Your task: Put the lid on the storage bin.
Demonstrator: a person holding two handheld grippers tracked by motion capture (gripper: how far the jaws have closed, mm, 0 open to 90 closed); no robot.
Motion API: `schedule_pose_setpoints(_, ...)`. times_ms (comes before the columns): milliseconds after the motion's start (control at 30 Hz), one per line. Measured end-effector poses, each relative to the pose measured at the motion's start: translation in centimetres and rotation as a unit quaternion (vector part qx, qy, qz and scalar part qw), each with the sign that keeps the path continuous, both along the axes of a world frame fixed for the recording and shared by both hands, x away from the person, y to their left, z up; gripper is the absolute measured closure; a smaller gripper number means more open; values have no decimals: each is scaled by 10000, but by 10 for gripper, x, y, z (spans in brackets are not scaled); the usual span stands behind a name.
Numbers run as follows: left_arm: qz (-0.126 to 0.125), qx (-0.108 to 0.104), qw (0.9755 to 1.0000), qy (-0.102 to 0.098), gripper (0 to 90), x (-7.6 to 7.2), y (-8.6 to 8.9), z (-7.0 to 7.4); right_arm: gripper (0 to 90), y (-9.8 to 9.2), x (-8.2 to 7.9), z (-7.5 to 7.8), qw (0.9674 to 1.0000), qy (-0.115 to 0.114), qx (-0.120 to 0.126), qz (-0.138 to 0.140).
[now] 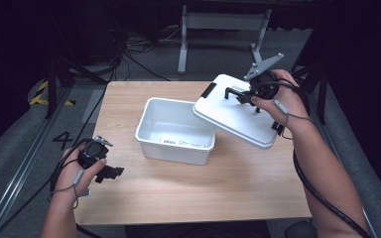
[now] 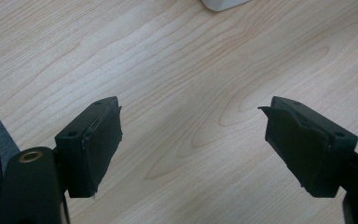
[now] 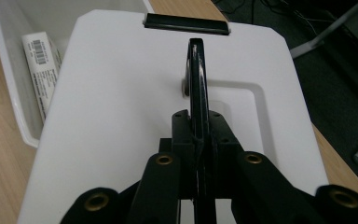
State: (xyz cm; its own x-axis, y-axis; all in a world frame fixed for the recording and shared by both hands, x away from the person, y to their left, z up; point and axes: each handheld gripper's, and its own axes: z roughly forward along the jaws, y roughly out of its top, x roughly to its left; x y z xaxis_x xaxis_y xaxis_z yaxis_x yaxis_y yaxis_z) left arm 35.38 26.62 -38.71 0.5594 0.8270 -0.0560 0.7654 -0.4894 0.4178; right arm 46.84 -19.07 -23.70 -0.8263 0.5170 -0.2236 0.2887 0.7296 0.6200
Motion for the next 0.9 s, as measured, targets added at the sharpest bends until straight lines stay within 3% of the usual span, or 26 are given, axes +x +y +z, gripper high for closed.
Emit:
schedule_pose_setpoints(467,107,-8,9999,-63,190,-11,11,0,842,60,9,6,9980,-108,-120,605)
schedule_pose_setpoints(900,224,-66,9996,-173,183,-12,14,1,842,109,19,-1,9941,-118,-110,1072)
